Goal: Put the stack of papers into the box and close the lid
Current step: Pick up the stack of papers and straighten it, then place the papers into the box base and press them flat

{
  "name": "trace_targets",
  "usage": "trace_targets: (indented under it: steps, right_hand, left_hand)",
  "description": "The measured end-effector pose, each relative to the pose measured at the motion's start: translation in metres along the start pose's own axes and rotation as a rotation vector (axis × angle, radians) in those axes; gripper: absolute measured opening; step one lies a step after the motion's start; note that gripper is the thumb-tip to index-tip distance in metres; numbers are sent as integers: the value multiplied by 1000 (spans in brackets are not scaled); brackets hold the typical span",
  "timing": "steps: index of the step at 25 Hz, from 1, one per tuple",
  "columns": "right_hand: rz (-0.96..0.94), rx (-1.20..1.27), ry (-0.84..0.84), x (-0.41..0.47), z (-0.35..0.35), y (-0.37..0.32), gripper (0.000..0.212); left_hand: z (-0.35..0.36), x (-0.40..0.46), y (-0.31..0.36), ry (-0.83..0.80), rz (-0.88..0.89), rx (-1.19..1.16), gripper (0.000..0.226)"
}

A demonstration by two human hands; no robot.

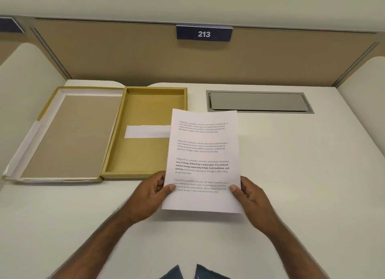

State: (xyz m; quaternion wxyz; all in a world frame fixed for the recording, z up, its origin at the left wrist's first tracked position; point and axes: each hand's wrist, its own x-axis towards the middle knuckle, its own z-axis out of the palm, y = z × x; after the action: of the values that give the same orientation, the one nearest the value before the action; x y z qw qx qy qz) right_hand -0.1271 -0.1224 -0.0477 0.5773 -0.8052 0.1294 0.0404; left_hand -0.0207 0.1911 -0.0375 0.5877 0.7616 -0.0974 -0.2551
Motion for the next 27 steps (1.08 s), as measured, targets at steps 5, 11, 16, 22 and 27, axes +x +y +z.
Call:
trace_targets:
  steps: [5, 11, 16, 22, 27]
  right_hand:
    - [65, 43, -30, 69, 69, -57, 24]
    - [200, -27, -80, 156, 128, -94, 36]
    - [297, -125, -65, 182, 149, -96, 41]
    - [433, -333, -38, 195, 162, -103, 45]
    - [466, -489, -20, 197, 167, -115, 44]
  left_hand:
    - [-102, 29, 6, 53, -42, 15, 26]
    - [-173, 82, 3, 86, -173, 260, 37]
    - [-181, 104, -10, 91, -241, 394, 41]
    - [-173, 109, -23, 127, -249, 557, 38]
    - [-170, 104, -20, 144, -239, 581, 42]
